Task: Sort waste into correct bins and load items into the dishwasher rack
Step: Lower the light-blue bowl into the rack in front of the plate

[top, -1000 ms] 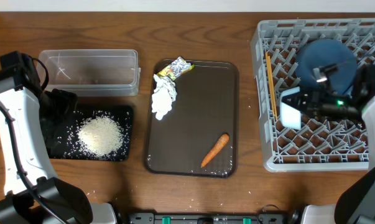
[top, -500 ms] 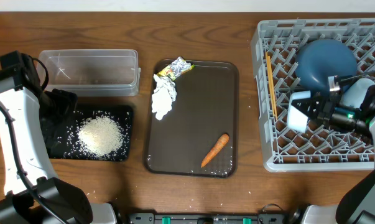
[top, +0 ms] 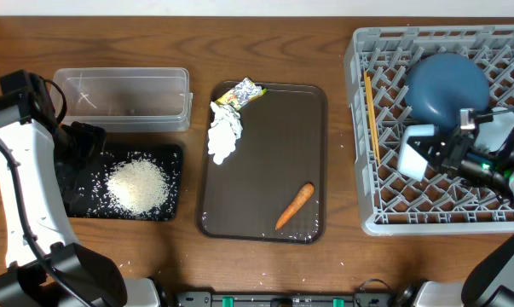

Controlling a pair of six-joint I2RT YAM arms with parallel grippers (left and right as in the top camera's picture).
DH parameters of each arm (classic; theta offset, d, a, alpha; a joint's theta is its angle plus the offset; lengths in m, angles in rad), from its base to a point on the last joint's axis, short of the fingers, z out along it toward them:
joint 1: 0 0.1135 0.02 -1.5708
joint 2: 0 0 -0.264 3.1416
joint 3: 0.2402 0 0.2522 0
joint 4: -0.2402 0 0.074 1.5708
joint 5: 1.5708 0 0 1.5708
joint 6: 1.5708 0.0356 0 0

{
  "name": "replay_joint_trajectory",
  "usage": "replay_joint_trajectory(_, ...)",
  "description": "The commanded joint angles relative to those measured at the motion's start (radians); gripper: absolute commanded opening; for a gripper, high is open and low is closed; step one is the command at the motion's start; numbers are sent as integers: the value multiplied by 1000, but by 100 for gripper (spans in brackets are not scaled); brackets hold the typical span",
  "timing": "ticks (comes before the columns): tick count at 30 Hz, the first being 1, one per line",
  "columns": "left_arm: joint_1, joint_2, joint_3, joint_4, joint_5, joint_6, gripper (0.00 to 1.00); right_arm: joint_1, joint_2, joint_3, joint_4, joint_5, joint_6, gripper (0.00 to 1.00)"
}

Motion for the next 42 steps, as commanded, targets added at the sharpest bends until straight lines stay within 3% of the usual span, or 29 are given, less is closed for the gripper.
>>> replay_joint_trajectory(1,3,10,9,-3,-5,-9,99,-21,-21,-5,2,-5,5,1)
replay_joint_trajectory(11,3,10,9,-3,-5,-9,99,-5,-21,-5,34,-175,-37,1)
replay_joint_trajectory(21,3,10,9,-3,-5,-9,99,65,-17,-5,120,-163,-32,1)
replay_joint_trajectory(42,3,10,9,-3,-5,-9,99,67,81,-5,202,-123,2,1)
